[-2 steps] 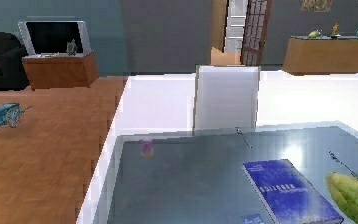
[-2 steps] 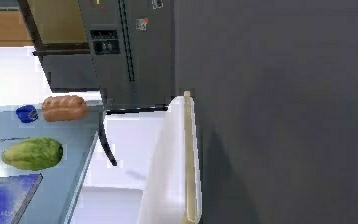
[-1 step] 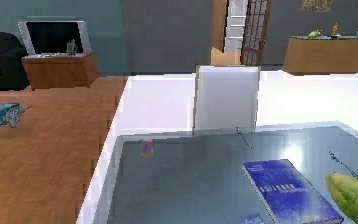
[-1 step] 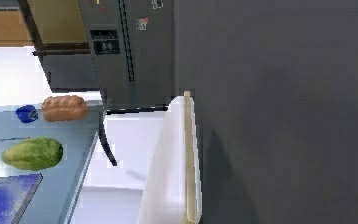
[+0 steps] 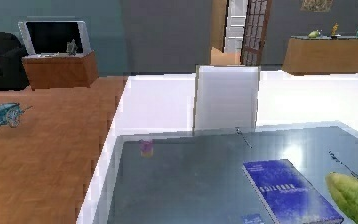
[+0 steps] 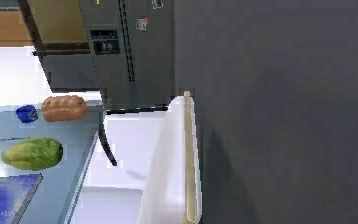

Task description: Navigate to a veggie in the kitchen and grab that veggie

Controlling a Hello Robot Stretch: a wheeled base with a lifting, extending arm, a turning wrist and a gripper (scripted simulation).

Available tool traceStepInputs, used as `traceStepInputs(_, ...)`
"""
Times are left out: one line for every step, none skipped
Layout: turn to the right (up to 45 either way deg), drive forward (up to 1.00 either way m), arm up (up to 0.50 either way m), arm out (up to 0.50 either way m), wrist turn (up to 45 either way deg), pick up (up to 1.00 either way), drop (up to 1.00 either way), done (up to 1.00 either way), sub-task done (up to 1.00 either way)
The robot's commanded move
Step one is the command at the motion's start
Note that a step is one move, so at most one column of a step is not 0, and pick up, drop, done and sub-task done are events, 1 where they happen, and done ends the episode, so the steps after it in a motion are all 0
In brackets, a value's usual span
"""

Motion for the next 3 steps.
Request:
traceStepInputs(45.0,0.0,0.0,0.0,0.0,0.0,0.0,0.0,0.0)
traceStepInputs(45.0,0.0,0.0,0.0,0.0,0.0,0.0,0.0,0.0)
traceStepInputs(36.0,0.0,0.0,0.0,0.0,0.0,0.0,0.0,0.0)
